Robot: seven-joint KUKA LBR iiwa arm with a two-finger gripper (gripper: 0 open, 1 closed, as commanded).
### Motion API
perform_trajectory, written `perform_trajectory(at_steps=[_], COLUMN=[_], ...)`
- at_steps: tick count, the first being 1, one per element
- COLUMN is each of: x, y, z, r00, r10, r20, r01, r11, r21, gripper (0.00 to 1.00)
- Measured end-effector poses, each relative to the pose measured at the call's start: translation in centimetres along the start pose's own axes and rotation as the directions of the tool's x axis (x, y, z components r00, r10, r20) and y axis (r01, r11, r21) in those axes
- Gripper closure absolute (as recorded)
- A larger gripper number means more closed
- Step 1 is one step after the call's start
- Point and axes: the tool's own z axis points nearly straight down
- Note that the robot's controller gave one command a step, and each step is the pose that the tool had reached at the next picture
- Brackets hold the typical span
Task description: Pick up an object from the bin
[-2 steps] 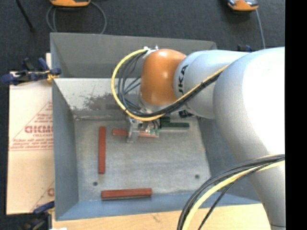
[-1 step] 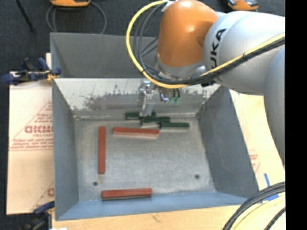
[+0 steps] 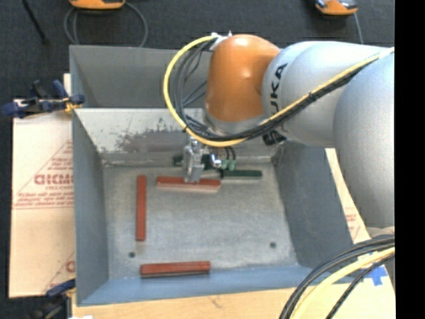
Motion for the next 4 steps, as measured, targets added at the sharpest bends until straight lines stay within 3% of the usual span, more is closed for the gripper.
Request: perform_trajectory(at_steps=[1,2,3,4], x=[-0.2,-2.6,-2.8,-2.8], y=[0.0,-2.4,-2.2,-2.2], z=[-0.4,9.0,8.5,8.5], r00=[1.0,0.998,0.998,0.998], r10=[0.0,-0.071,-0.07,-0.069], r20=[0.007,0.0,0.007,0.007], r01=[0.0,0.071,0.07,0.069], r11=[1.0,0.998,0.998,0.998], r21=[-0.001,0.003,0.001,0.001], gripper=[0.0,0.0,1.0,0.0])
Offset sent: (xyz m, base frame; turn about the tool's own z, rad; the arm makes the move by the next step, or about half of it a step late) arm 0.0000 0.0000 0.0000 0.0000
